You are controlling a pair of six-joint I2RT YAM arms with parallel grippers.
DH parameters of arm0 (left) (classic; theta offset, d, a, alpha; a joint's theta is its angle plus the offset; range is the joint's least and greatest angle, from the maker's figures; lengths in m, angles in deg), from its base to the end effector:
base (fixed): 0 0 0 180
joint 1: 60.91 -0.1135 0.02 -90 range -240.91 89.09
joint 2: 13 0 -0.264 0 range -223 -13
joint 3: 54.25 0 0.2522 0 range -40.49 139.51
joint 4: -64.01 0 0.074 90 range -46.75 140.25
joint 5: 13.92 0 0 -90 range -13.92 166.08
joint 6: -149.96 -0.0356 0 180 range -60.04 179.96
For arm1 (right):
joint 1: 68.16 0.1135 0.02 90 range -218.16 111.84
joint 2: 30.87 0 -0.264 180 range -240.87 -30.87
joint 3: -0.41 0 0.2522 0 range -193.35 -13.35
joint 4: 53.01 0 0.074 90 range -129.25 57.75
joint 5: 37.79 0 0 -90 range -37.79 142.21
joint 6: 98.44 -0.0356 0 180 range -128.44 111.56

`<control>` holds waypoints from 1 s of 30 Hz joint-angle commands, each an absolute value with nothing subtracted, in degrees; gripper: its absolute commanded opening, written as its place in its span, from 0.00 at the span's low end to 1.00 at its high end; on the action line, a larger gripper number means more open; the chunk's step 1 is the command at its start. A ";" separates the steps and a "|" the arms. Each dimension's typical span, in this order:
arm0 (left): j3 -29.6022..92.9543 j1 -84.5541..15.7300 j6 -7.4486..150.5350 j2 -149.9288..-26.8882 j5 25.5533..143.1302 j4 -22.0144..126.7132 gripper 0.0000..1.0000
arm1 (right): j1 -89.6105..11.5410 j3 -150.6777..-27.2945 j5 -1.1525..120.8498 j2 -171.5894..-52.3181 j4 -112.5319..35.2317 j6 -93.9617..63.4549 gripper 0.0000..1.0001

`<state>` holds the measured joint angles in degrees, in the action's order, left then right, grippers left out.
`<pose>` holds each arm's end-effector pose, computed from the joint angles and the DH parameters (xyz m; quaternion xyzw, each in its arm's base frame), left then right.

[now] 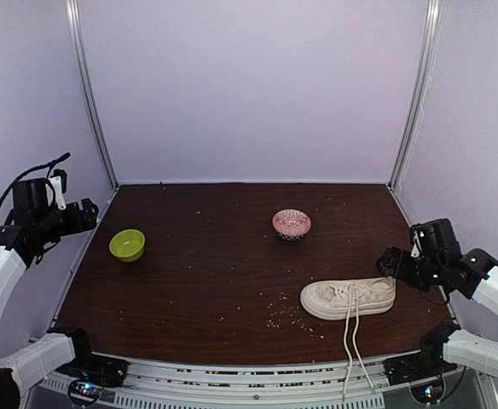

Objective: Tie the shoes

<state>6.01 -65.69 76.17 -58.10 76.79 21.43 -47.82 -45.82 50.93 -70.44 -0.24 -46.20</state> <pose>0.1738 0.0141 0.3160 -0.1525 0.8408 -0.0570 0.5163 0.1343 0.0489 0.2319 0.1446 0.9162 0.1724 0.3317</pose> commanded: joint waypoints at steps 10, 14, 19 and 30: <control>6.53 -65.98 75.87 -56.14 89.71 22.04 0.98 | -41.22 -40.60 44.62 -79.40 -0.12 -55.03 0.75; 6.40 -65.94 76.09 -55.27 90.73 22.03 0.98 | -38.94 -40.27 43.55 -79.76 -0.99 -56.76 0.61; 6.14 -65.98 76.72 -54.34 92.69 22.67 0.98 | -36.45 -40.78 44.39 -78.72 -4.65 -57.04 0.23; 4.51 -65.72 77.05 -54.76 98.32 24.97 0.96 | -23.91 -53.78 44.78 -84.86 -10.98 -55.37 0.00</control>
